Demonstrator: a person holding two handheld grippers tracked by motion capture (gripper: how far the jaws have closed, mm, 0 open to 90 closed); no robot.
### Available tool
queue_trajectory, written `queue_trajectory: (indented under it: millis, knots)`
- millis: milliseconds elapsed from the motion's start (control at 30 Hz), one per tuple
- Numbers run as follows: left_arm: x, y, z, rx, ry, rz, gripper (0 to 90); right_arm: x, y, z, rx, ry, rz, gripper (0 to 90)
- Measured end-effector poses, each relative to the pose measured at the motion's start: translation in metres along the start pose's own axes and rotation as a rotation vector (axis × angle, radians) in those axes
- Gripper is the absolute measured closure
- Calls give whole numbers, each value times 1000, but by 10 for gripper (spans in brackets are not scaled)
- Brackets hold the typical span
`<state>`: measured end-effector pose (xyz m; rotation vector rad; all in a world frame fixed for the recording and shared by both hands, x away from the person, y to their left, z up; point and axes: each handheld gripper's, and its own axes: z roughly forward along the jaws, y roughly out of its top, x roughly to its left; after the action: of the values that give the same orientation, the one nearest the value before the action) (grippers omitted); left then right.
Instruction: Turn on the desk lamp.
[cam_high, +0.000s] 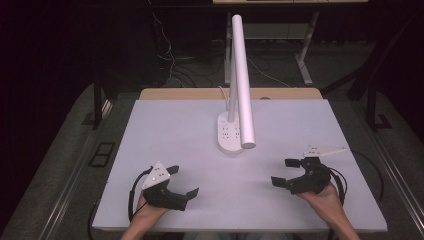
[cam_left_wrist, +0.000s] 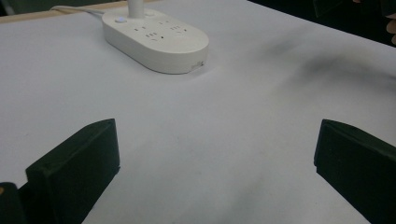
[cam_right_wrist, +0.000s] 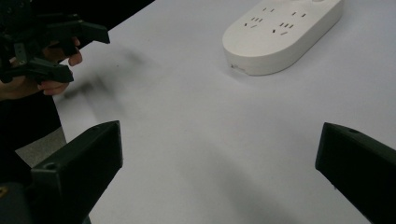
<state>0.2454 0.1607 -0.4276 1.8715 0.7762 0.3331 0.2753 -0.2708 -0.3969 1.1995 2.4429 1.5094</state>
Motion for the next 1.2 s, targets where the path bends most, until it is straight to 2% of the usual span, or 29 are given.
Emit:
queue_trajectory:
  millis: [100,433,633,1200]
  knots:
    - [0,0,0,0,0,-1,0,-2,3,1,-14,16,15,1]
    - [0,0,-1,-1,1,-1,0,-5,21,3,-22,21,14,1]
    - [0,0,0,-3,0,-6,0,-7,34,7,-3,13,-8,1]
    - [1,1,-4,-20,4,-6,0,-9,61,24,23,36,-22,1]
